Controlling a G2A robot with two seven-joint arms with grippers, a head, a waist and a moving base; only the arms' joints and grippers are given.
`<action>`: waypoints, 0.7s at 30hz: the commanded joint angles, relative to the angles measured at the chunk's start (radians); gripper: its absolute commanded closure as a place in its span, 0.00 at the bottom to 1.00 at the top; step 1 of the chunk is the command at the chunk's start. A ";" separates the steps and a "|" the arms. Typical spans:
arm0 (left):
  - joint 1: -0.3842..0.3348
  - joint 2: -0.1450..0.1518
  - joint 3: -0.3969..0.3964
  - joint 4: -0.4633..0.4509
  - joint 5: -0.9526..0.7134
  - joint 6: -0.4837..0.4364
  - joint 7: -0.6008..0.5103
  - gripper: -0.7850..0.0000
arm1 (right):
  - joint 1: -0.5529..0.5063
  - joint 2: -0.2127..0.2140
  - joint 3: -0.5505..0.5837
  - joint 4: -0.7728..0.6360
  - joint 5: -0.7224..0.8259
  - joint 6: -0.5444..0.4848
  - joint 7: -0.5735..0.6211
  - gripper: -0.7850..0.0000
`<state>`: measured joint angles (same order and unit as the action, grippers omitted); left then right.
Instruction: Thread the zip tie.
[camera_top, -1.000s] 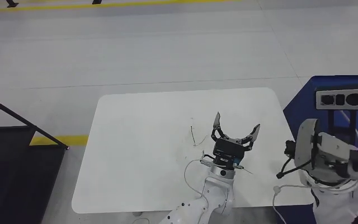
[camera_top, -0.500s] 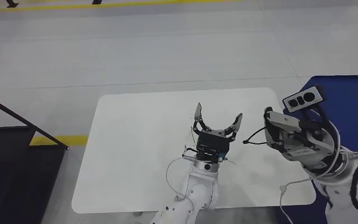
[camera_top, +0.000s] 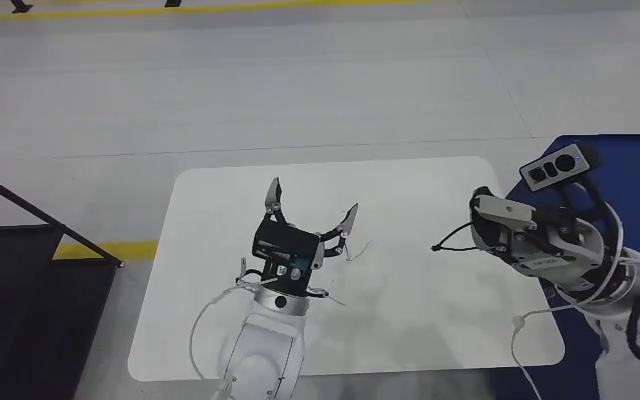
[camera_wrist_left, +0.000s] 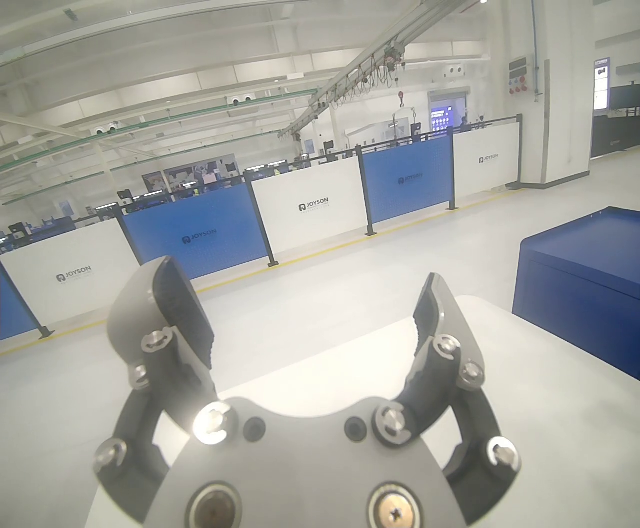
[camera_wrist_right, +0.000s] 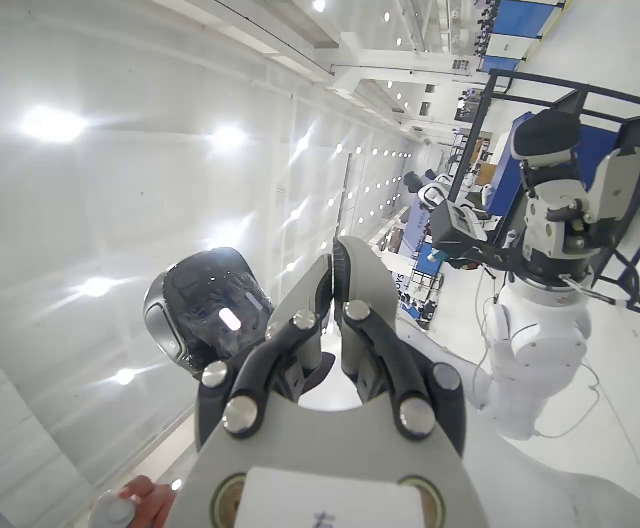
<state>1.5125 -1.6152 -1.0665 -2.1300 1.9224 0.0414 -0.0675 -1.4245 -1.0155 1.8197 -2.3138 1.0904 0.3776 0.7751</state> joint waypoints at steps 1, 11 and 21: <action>0.000 0.000 0.000 0.000 0.000 0.000 0.000 0.00 | -0.004 0.000 -0.002 0.005 -0.008 0.001 -0.019 1.00; 0.000 0.000 0.000 0.000 0.000 0.000 0.000 0.00 | 0.297 0.018 -0.186 0.492 -0.345 0.155 -0.273 1.00; 0.000 0.000 0.000 0.000 0.000 0.000 0.000 0.00 | 0.493 -0.030 -0.614 0.767 -0.408 0.227 -0.215 1.00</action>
<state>1.5126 -1.6152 -1.0666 -2.1301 1.9224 0.0412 -0.0677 -0.9353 -1.0424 1.2434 -1.5584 0.6926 0.5909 0.5568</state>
